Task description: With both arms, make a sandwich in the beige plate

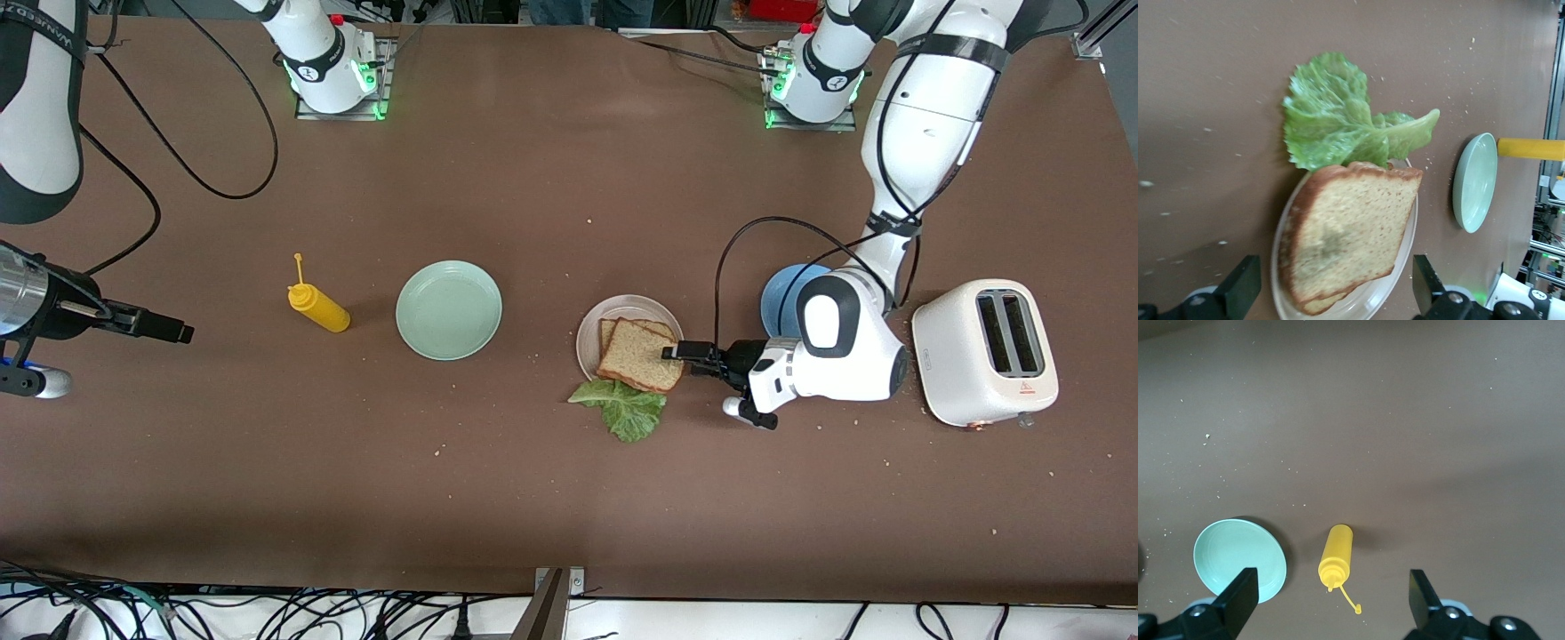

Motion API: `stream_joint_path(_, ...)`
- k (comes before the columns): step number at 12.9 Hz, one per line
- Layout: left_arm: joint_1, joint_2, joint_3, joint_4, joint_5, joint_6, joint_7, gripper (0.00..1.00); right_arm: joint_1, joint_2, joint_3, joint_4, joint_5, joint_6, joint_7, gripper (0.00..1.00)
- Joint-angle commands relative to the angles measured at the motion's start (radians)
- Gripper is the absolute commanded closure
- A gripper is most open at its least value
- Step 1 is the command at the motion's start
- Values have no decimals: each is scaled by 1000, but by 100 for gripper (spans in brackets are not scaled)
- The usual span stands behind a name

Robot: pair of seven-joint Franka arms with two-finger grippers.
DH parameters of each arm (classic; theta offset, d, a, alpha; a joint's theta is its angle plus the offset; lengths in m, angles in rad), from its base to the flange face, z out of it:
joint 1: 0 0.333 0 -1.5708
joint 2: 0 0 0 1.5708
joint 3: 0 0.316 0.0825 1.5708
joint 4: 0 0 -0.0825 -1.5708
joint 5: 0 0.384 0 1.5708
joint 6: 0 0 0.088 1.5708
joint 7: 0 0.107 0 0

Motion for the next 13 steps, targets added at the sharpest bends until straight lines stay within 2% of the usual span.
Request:
stream_joint_path(1,49,-76,-1,-5,110,-15,-116,0,2,-25,1,-22,-4,-5,12,0)
stream_joint_path(3,74,-114,12,3,222,-18,-236,0,2,-25,1,-22,-4,-5,11,0)
stream_joint_path(5,110,-175,28,1,337,-24,-273,0,2,-25,1,-22,-3,-5,12,0)
stream_joint_path(8,201,-237,29,1,508,-129,-317,0,2,-25,0,-24,-9,-5,4,0)
stream_joint_path(11,226,-288,28,3,737,-150,-397,0,25,-25,4,-24,-121,5,0,0)
stream_joint_path(13,227,-315,29,3,825,-192,-399,0,27,-34,6,-47,-136,42,0,0)
